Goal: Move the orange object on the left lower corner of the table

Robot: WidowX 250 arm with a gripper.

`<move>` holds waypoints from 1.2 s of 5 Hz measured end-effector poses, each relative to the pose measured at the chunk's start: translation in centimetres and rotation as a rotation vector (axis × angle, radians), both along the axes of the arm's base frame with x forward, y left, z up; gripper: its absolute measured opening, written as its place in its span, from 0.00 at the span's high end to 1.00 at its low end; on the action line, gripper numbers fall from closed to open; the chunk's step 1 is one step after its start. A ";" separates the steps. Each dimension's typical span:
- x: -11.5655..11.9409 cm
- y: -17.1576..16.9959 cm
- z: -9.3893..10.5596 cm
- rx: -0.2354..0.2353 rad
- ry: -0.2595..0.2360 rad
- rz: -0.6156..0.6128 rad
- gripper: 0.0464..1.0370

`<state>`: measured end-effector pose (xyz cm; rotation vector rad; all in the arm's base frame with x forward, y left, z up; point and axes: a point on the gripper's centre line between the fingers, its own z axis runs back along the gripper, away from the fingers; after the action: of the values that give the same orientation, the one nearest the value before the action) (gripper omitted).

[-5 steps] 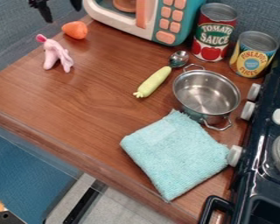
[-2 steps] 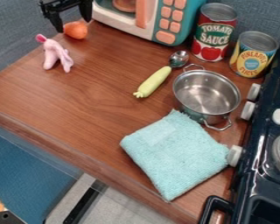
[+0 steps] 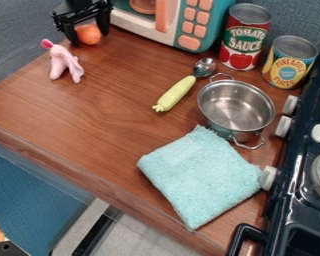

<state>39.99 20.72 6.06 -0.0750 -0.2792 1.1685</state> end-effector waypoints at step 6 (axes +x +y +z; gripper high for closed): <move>-3.4 -1.0 7.7 0.025 -0.079 0.000 0.43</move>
<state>36.59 19.76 13.80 -0.0993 -0.3641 1.1633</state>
